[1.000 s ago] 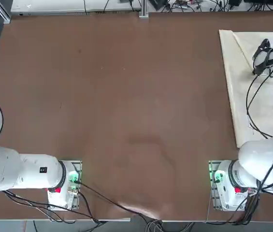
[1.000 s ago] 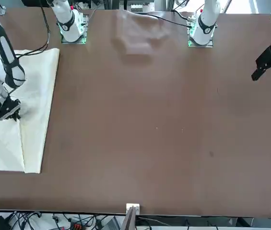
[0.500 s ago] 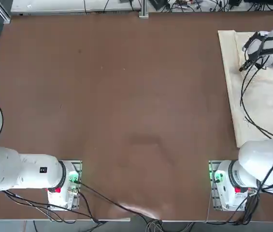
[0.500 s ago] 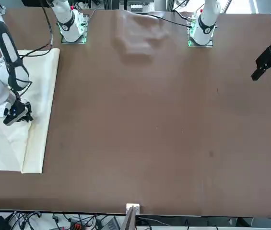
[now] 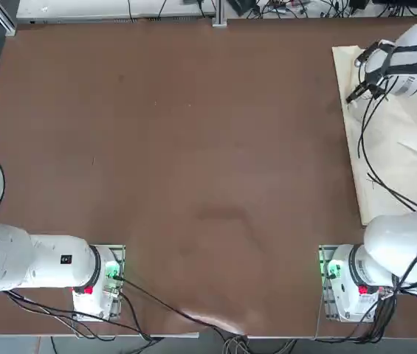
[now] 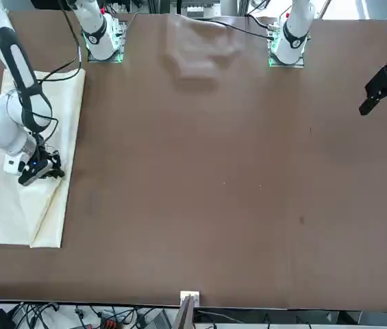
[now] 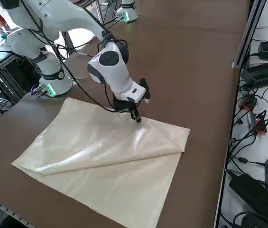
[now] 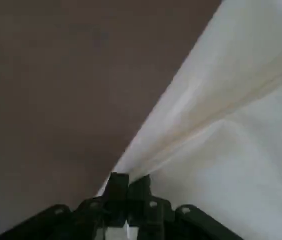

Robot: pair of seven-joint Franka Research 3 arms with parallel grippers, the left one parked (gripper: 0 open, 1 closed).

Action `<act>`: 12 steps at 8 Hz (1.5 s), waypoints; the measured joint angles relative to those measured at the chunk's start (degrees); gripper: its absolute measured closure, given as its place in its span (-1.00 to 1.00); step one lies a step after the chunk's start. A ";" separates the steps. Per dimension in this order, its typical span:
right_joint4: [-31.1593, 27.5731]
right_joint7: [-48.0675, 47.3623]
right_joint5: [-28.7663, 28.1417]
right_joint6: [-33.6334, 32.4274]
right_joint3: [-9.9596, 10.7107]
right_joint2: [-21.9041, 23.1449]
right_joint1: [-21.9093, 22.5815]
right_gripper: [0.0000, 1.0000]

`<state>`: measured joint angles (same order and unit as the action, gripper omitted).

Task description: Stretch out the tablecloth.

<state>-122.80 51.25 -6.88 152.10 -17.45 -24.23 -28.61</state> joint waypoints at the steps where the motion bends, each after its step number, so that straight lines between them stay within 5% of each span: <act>1: 0.48 -0.35 -3.24 -0.01 -1.74 0.10 0.43 0.96; 4: 1.07 -6.44 -10.02 -0.22 -3.03 0.11 5.65 0.96; 8: 1.44 -23.98 -10.60 -0.46 -3.04 -1.21 10.10 0.96; 12: 5.30 -36.63 -10.79 -0.46 -3.02 -7.42 11.58 0.96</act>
<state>-117.50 14.62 -17.67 151.64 -20.48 -31.65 -17.03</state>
